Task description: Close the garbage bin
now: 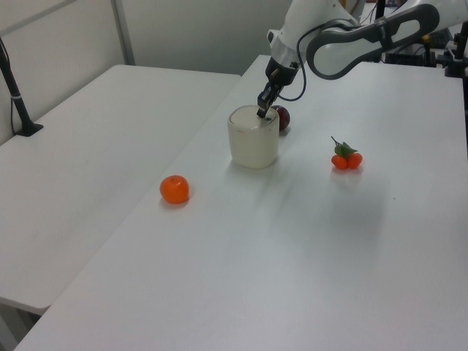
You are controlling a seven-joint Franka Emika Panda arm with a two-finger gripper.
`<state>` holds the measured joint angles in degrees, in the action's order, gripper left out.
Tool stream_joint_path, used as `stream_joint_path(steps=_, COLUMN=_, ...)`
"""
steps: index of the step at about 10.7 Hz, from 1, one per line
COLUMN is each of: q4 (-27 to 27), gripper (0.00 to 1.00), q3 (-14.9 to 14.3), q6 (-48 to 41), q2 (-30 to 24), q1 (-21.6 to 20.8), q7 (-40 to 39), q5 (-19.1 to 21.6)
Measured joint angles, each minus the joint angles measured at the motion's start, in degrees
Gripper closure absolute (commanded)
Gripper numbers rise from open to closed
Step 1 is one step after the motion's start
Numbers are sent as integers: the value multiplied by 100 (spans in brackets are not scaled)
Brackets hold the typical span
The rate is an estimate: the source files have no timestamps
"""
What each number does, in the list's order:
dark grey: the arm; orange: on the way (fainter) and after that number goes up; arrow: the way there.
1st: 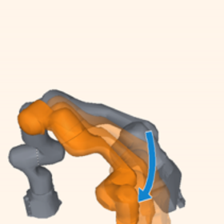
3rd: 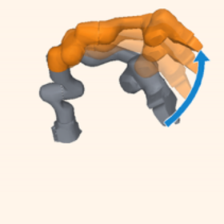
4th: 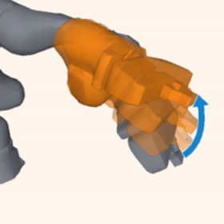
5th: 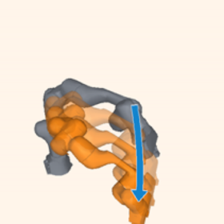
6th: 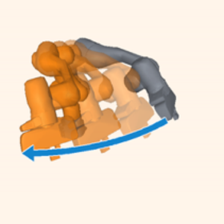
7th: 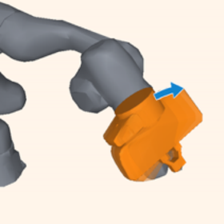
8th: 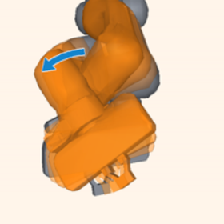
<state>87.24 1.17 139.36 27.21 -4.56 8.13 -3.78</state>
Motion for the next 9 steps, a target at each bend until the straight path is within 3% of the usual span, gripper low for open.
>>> stream_joint_path(steps=4, q4=-121, gripper=100, q3=3, q6=-613, q2=-193, q1=-10, q7=1, q5=0)
stream_joint_path(steps=9, q4=-158, gripper=100, q3=23, q6=-2499, q2=-1069, q1=-117, q7=1, q5=0)
